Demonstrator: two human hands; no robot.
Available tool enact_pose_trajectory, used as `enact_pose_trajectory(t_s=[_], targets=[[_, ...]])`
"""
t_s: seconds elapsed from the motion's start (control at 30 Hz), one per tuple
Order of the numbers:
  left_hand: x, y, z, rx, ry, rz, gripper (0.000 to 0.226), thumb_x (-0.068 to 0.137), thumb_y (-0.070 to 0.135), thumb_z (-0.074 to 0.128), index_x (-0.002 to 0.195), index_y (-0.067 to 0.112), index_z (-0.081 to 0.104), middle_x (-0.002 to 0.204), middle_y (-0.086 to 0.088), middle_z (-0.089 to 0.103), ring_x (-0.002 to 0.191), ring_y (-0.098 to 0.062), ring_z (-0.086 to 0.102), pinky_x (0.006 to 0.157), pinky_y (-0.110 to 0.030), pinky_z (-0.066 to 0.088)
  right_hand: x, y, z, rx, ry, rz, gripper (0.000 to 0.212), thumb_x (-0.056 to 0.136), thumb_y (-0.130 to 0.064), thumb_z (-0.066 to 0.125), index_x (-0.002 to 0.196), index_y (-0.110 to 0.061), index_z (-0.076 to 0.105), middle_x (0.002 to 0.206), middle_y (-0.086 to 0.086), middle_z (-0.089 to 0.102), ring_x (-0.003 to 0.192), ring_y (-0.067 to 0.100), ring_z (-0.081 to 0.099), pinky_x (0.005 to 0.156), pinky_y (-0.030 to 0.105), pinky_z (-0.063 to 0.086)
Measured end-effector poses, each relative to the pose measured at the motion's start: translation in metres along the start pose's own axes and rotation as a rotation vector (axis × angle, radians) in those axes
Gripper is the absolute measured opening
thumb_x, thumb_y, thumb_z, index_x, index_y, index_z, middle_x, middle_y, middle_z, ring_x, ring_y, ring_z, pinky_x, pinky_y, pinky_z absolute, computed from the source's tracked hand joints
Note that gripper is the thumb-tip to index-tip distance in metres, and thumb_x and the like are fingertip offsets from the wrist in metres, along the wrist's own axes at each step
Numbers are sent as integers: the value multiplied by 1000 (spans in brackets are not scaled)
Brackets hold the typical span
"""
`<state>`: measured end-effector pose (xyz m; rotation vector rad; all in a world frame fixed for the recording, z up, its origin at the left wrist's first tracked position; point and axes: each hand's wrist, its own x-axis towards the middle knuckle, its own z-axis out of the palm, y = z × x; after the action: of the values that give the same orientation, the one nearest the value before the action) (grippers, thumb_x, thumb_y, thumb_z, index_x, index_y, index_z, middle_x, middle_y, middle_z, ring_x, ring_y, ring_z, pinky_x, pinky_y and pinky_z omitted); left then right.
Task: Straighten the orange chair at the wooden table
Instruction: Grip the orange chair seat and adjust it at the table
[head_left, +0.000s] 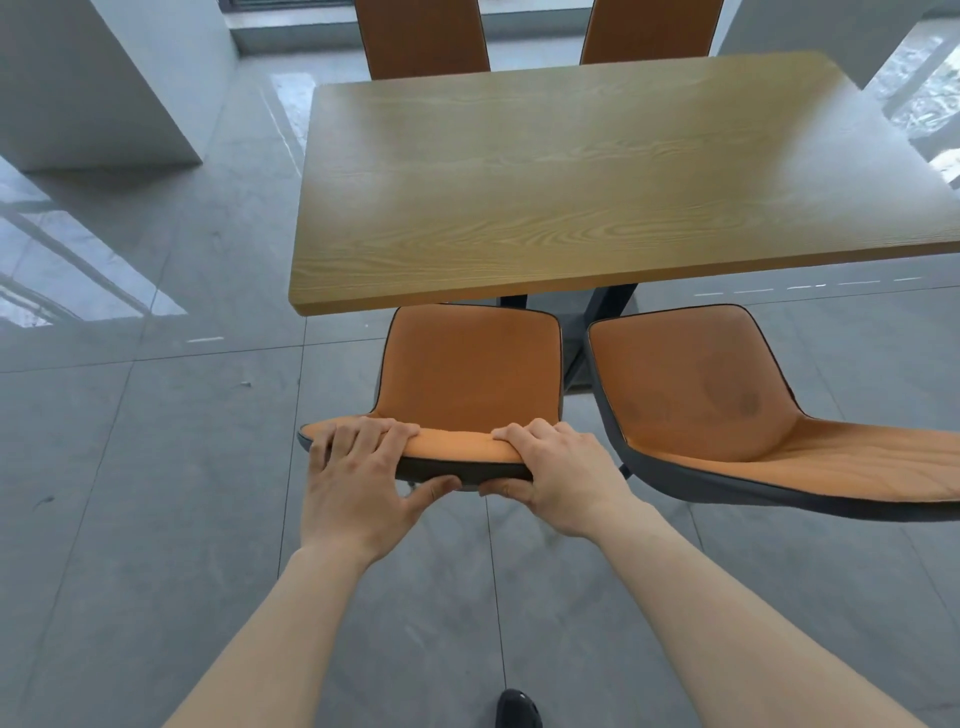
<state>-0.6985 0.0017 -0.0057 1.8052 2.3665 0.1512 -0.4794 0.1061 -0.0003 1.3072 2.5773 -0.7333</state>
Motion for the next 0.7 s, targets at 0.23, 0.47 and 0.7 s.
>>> enact_pose_trajectory(t_s=[0.23, 0.47, 0.7], targets=[[-28, 0, 3, 46, -134, -29, 93, 72, 98, 14, 132, 37, 52, 130, 9, 54, 125, -22, 42, 115, -45, 28, -18, -5, 18, -4, -98, 18, 68, 89, -77, 52, 145, -39, 41, 135, -6, 59, 120, 24, 54, 102, 43, 44], [-32, -3, -3, 41, -240, -9, 97, 71, 99, 12, 148, 43, 35, 153, 10, 40, 143, -19, 25, 123, -47, 11, -33, -15, 21, -25, -114, 95, 92, 82, -93, 31, 158, -42, 24, 161, 1, 39, 150, 27, 31, 124, 53, 23], [-7, -55, -46, -50, -162, 6, 99, 72, 101, 14, 157, 50, 9, 171, 7, 15, 157, -23, 2, 125, -51, -7, -7, -65, -14, -54, -51, 93, 107, 72, -103, 11, 161, -45, -1, 175, 3, 0, 160, 29, -7, 127, 64, 2]])
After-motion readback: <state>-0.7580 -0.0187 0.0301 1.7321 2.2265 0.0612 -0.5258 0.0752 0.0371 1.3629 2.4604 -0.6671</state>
